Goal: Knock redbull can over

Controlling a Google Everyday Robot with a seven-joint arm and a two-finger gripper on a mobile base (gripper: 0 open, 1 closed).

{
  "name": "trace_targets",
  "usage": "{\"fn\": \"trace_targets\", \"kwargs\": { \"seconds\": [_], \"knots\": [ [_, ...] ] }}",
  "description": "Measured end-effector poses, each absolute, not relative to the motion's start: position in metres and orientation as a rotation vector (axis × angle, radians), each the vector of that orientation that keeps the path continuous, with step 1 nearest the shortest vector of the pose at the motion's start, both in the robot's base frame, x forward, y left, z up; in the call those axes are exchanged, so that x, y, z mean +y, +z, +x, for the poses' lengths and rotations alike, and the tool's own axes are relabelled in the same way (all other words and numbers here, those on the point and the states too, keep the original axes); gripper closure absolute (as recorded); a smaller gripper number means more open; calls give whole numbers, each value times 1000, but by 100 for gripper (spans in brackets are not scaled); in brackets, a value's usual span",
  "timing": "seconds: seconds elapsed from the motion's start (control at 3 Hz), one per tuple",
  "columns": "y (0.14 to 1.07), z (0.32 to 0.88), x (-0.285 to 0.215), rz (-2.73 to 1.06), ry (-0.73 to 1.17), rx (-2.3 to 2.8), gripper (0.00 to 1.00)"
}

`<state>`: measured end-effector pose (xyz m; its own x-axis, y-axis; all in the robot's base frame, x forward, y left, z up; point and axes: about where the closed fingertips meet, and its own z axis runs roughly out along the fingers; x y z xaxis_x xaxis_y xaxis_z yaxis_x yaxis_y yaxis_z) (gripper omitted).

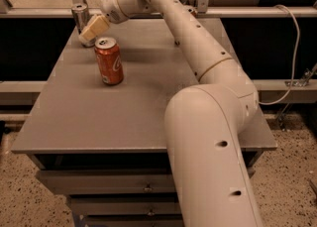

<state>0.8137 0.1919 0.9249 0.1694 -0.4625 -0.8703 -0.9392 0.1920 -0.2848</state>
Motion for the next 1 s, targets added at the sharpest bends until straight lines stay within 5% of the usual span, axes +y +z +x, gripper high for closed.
{"fn": "trace_targets", "kwargs": {
  "seconds": [0.33,1.0],
  "knots": [
    [915,823,209,-1338,685,1505,4],
    [919,840,197,-1209,720,1541,50]
  ]
}}
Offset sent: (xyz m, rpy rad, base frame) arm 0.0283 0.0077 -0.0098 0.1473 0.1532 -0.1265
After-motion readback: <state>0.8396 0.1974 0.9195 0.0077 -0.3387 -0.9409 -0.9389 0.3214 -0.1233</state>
